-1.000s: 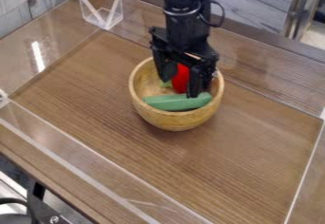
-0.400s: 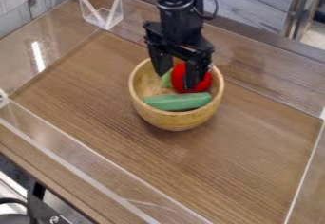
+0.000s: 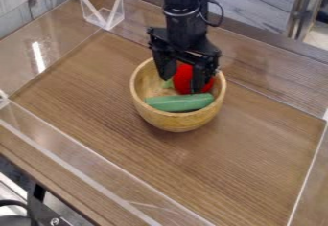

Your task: Move the red fruit to the left

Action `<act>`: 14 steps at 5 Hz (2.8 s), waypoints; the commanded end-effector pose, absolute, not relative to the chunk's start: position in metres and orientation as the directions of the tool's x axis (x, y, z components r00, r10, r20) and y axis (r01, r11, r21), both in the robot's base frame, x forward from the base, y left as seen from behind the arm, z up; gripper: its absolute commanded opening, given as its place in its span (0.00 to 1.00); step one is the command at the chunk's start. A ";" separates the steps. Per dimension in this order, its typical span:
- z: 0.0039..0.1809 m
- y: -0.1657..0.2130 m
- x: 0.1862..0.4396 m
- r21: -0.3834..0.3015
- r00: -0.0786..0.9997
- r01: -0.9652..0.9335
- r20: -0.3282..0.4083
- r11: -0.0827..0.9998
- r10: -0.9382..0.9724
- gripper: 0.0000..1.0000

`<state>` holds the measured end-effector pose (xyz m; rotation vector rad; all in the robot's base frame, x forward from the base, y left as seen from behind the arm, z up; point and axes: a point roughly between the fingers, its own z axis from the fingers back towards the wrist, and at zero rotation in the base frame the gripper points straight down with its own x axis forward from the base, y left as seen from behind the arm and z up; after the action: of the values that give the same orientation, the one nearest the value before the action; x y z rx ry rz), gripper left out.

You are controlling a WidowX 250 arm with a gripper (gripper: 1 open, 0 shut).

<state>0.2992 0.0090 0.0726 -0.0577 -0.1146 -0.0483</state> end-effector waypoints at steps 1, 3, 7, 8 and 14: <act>0.088 0.012 0.304 -0.055 0.987 0.038 0.159 0.998 -0.029 0.00; 0.124 0.023 0.308 -0.086 0.975 0.032 0.221 0.996 -0.012 0.00; 0.100 0.055 0.322 -0.100 0.944 0.270 0.225 0.958 -0.243 0.00; 0.114 0.056 0.324 -0.099 0.941 0.264 0.246 0.959 -0.233 0.00; 0.092 0.036 0.312 -0.121 0.948 0.276 0.198 0.953 -0.250 1.00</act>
<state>0.3084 0.0361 0.0833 -0.1609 -0.1516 -0.2595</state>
